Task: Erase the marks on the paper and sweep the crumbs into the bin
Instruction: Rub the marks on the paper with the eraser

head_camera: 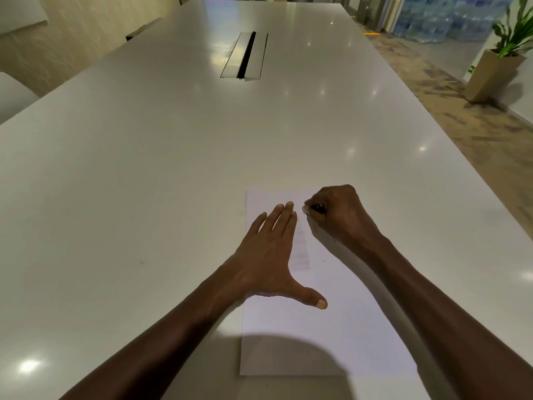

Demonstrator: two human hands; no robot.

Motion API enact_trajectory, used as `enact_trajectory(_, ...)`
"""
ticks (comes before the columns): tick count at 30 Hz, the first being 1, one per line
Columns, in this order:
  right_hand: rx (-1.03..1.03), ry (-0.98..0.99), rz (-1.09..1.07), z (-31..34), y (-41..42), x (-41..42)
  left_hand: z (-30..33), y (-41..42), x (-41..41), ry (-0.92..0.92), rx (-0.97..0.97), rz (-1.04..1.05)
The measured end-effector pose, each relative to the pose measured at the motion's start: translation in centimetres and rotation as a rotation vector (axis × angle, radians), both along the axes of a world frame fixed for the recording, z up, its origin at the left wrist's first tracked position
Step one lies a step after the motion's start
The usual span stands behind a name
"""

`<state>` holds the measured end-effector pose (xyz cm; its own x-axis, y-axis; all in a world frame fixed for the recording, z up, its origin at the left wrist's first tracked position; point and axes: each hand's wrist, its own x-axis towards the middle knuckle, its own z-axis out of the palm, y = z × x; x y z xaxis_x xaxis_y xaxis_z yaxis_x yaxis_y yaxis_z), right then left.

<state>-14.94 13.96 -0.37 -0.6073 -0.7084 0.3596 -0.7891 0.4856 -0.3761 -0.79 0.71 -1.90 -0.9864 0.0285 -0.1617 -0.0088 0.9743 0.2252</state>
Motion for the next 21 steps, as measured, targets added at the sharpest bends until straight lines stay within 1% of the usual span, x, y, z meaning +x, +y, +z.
enact_trajectory(4,-0.022,-0.007,0.034,0.8,0.5,0.6,0.0,0.0,0.1,0.002,-0.005,-0.001)
enact_trajectory(8,0.014,-0.017,0.051,0.8,3.4,3.5,0.0,0.1,0.1,0.012,0.004,-0.003)
enact_trajectory(11,-0.025,-0.027,0.047,0.6,4.0,4.6,0.0,0.0,0.0,0.014,-0.004,-0.005)
enact_trajectory(15,-0.035,0.007,0.046,0.6,2.2,2.5,0.1,0.0,0.0,0.011,-0.007,-0.008)
enact_trajectory(21,-0.033,0.002,0.006,0.9,0.3,0.0,-0.1,-0.1,0.0,0.011,-0.002,-0.002)
